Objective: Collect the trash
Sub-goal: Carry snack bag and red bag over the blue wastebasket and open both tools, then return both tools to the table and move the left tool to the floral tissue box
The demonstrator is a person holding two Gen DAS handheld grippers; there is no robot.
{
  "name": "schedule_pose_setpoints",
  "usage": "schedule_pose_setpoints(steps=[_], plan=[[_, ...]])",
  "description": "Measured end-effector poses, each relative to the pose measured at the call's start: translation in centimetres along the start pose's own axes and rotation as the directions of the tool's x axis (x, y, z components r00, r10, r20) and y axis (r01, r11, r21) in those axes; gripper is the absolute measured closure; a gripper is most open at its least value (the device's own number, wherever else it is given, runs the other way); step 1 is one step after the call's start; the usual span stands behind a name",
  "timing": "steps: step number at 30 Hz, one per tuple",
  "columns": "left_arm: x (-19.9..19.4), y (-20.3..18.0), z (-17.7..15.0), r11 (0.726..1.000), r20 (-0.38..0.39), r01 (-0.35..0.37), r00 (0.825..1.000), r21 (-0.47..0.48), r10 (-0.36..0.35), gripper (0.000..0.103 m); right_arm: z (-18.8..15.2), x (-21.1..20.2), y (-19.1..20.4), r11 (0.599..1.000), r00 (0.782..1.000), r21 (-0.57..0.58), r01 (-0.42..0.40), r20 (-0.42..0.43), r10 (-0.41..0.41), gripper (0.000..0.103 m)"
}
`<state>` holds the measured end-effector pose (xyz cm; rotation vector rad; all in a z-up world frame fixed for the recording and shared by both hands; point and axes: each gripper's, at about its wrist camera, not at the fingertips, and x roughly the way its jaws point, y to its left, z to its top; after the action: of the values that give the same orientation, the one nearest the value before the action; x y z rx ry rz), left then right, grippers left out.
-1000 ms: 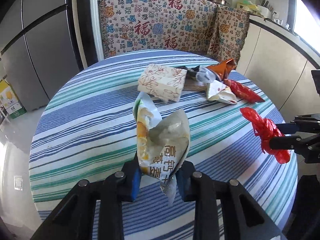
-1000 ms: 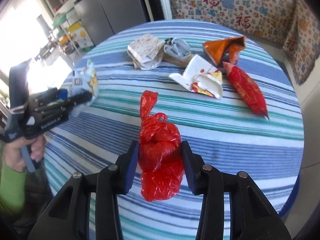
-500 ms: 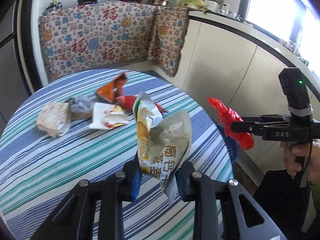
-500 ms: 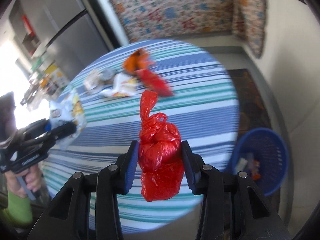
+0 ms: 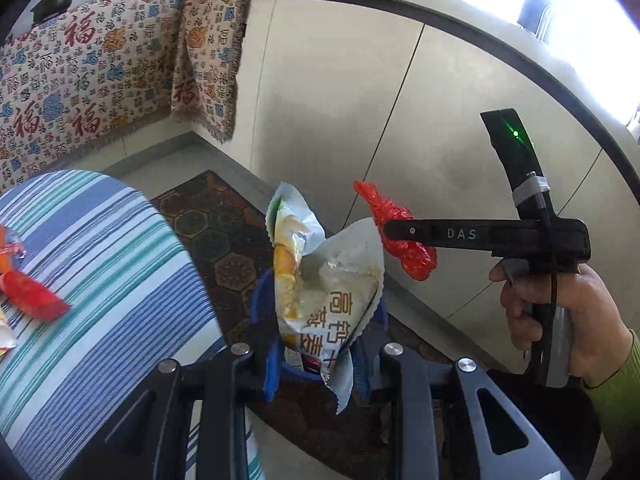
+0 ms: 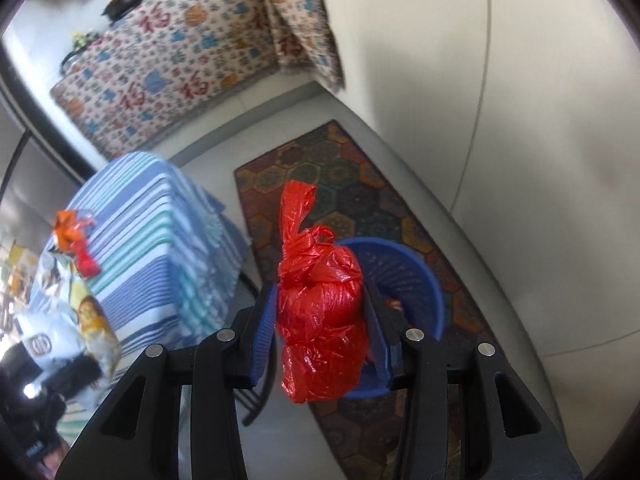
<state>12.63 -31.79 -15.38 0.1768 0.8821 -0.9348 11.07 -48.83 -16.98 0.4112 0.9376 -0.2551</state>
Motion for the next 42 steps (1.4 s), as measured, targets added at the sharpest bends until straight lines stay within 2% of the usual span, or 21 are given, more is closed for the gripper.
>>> schedule_pose_setpoints(steps=[9, 12, 18, 21, 22, 23, 24, 27, 31, 34, 38, 42], plan=[[9.7, -1.7, 0.7, 1.0, -0.096, 0.006, 0.995, -0.021, -0.008, 0.074, -0.1, 3.3, -5.2, 0.996, 0.999, 0.091, 0.0, -0.032, 0.003, 0.059], [11.6, -2.0, 0.4, 1.0, -0.123, 0.0, 0.992, -0.011, -0.002, 0.074, 0.1, 3.6, -6.1, 0.99, 0.999, 0.14, -0.028, -0.037, 0.034, 0.059], [14.2, -2.1, 0.4, 1.0, -0.146, -0.004, 0.989, 0.011, 0.005, 0.073, 0.0, 4.2, -7.0, 0.99, 0.998, 0.142, -0.008, -0.055, 0.016, 0.059], [15.6, -2.2, 0.4, 1.0, -0.156, -0.011, 0.988, 0.022, 0.014, 0.066, 0.2, 4.4, -7.3, 0.99, 0.998, 0.143, 0.003, -0.055, 0.005, 0.055], [15.8, -2.1, 0.4, 1.0, -0.158, -0.017, 0.987, 0.022, 0.02, 0.061, 0.3, 4.5, -7.5, 0.989, 0.999, 0.146, 0.004, -0.052, 0.004, 0.054], [16.2, -2.0, 0.4, 1.0, -0.156, -0.021, 0.987, 0.017, 0.023, 0.049, 0.3, 4.5, -7.6, 0.989, 0.999, 0.148, 0.001, -0.047, 0.006, 0.045], [16.4, -1.8, 0.6, 1.0, -0.149, -0.021, 0.989, 0.012, 0.022, 0.043, 0.4, 4.6, -7.7, 0.989, 0.999, 0.15, -0.002, -0.042, 0.008, 0.042], [16.7, -1.4, 1.2, 1.0, -0.141, -0.03, 0.99, 0.004, 0.03, 0.042, 0.6, 4.3, -7.8, 0.988, 1.0, 0.155, -0.008, -0.027, 0.012, 0.041], [15.2, -0.9, 1.8, 0.999, -0.121, -0.048, 0.992, -0.018, 0.045, 0.042, 0.9, 3.5, -7.8, 0.986, 1.0, 0.164, -0.021, 0.004, 0.02, 0.04], [12.0, -1.0, 1.5, 0.998, -0.079, -0.07, 0.994, -0.006, 0.07, 0.042, 1.2, 2.5, -7.3, 0.989, 0.999, 0.148, -0.01, 0.045, 0.003, 0.036], [6.3, -0.6, -0.2, 0.993, -0.031, -0.119, 0.992, -0.003, 0.119, 0.04, 1.5, 1.0, -5.1, 0.996, 0.992, 0.081, 0.045, 0.11, -0.054, 0.024], [0.6, 1.6, -3.4, 0.979, -0.025, -0.199, 0.98, -0.036, 0.199, 0.039, 1.0, 0.2, -1.7, 0.998, 0.983, -0.01, 0.066, 0.172, -0.063, 0.02]])
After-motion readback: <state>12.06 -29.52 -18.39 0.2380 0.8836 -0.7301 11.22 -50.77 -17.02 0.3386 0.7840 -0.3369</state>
